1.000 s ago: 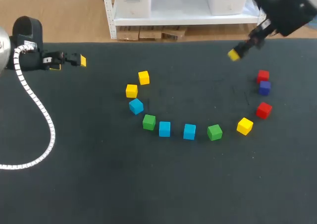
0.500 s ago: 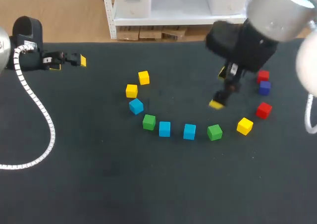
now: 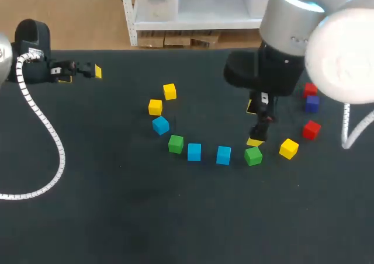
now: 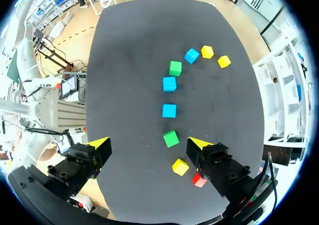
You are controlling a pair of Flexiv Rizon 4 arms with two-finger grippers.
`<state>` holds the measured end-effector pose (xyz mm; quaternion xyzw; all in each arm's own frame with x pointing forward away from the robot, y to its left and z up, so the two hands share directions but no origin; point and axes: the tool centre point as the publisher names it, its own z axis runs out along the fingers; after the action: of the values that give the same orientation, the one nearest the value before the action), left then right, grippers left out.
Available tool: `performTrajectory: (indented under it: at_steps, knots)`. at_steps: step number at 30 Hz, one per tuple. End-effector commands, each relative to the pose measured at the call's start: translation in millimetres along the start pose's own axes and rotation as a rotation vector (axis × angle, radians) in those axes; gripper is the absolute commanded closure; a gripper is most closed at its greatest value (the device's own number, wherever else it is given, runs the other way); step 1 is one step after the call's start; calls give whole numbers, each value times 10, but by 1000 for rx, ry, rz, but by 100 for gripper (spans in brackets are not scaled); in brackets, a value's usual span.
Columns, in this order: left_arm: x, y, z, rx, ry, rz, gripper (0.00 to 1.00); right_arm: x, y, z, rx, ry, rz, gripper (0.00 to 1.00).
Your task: Place the blue cubes, place green cubes on the blue cubes, place the yellow cubes on the green cubes, then place the red cubes on the yellow cubes, and place purple cube on the red cubes.
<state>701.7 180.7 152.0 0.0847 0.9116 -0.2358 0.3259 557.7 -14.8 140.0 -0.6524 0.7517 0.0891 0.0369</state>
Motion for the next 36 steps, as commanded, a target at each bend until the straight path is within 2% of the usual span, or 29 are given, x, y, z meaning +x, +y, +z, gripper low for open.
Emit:
performTrajectory:
  at_steps: [1, 4, 8, 11, 27, 36]
  knots:
    - [16, 23, -3, 10, -7, 3, 0, -75, -94, 108, -24, 7, -7, 0]
    - [16, 23, -3, 10, -7, 3, 0, -152, -88, 186, -21, 39, -44, 0]
    - [16, 23, -3, 10, -7, 3, 0, -140, -73, 257, -43, 56, -51, 0]
    - [16, 23, -3, 10, -7, 3, 0, -146, -114, 183, -60, 20, -23, 0]
    - [16, 23, -3, 10, -7, 3, 0, -146, -114, 183, -60, 20, -23, 0]
    - [16, 23, -3, 10, -7, 3, 0, -303, -153, 378, -104, 57, -38, 0]
